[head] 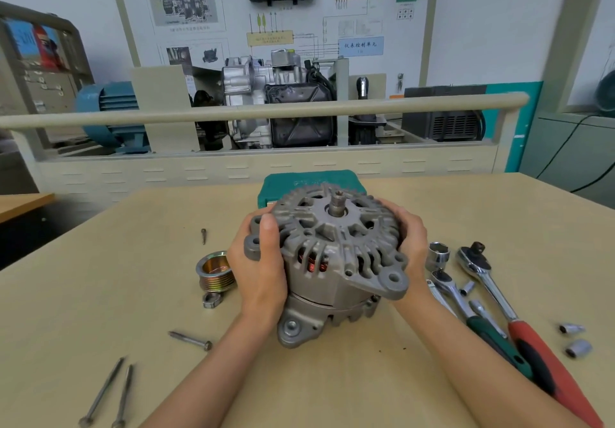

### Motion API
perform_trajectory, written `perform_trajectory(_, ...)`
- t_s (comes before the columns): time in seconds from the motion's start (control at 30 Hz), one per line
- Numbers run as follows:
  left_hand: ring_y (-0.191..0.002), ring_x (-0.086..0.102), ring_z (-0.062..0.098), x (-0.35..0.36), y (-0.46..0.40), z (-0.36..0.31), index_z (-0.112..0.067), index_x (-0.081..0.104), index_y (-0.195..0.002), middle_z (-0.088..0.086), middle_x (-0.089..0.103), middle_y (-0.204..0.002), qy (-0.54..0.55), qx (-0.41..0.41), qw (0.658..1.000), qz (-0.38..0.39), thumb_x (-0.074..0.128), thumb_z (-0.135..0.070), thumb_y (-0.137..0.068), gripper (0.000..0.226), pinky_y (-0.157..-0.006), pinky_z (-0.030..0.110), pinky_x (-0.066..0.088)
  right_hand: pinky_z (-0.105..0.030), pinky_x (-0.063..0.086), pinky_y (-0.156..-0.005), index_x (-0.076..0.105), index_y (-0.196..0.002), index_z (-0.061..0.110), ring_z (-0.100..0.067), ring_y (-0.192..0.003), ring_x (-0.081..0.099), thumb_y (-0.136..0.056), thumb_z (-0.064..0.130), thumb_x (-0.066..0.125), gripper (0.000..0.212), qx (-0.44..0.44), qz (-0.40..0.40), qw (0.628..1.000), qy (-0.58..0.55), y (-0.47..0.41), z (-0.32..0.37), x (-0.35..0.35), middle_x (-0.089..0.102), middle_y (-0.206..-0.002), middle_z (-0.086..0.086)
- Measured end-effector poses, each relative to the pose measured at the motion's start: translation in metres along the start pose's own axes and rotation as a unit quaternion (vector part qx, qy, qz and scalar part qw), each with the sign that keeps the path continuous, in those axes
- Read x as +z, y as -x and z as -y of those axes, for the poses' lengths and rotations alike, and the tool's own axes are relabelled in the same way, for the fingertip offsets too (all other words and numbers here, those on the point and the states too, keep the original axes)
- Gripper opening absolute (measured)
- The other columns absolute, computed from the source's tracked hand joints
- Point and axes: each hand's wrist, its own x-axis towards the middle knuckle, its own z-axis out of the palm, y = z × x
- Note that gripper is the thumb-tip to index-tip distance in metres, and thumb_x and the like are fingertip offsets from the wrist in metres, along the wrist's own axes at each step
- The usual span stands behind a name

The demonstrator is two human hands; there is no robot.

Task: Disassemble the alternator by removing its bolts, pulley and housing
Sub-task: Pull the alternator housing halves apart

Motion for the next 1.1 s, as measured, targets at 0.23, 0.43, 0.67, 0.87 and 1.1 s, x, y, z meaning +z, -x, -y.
perform_trajectory(0.23,-0.082,0.060,0.007,0.002,-0.002,-0.003,-0.015,0.057,-0.090,-0.001,0.065,-0.088,-0.064,-0.123,0.989,0.046,0.040,-0.073,-0.075,0.062,-0.067,0.021,0.041,-0.029,0.051,-0.067,0.065,-0.082,0.009,-0.023,-0.079,0.065,-0.095,0.021,0.038,0.032,0.064,-0.069,0.990,0.102,-0.001,-0.004,-0.006,0.071,-0.075,-0.006)
perform_trajectory(0.43,-0.070,0.054,0.004,0.008,-0.007,0.000,-0.020,0.050,-0.075,-0.006,0.058,-0.074,-0.072,-0.170,0.983,-0.003,0.048,-0.050,-0.091,0.035,-0.069,0.032,0.045,-0.032,0.048,-0.075,0.054,-0.080,0.020,-0.018,-0.085,0.060,-0.097,0.033,0.035,0.029,0.017,-0.125,0.969,0.214,0.021,-0.005,-0.010,0.062,-0.086,-0.002)
perform_trajectory(0.67,-0.073,0.054,0.012,0.009,0.000,-0.005,-0.016,0.052,-0.076,0.001,0.059,-0.078,-0.060,-0.167,0.983,-0.049,0.048,-0.044,-0.093,0.033,-0.068,0.032,0.043,-0.037,0.029,-0.111,0.021,-0.147,0.034,-0.007,-0.133,0.035,-0.060,0.086,0.045,0.105,0.032,0.019,0.954,0.297,0.080,-0.001,-0.014,0.032,-0.149,0.012)
perform_trajectory(0.87,-0.089,0.055,0.007,0.004,0.003,-0.008,-0.026,0.051,-0.102,-0.009,0.057,-0.094,-0.027,-0.180,0.982,-0.041,0.046,-0.036,-0.096,0.013,-0.071,0.025,0.041,-0.031,0.011,-0.116,-0.026,-0.140,0.044,0.003,-0.139,0.001,-0.052,0.078,0.046,0.118,-0.021,0.085,0.901,0.424,0.089,-0.002,-0.014,-0.012,-0.151,0.026)
perform_trajectory(1.1,-0.050,0.052,0.005,-0.019,0.003,-0.005,-0.014,0.060,-0.062,-0.007,0.060,-0.051,0.065,-0.206,0.966,-0.140,0.024,-0.038,-0.102,0.059,-0.055,0.026,0.037,-0.024,0.050,-0.067,0.065,-0.100,0.013,-0.015,-0.081,0.065,-0.095,0.045,0.032,0.046,0.116,-0.042,0.980,0.156,0.029,0.010,0.007,0.073,-0.077,0.001)
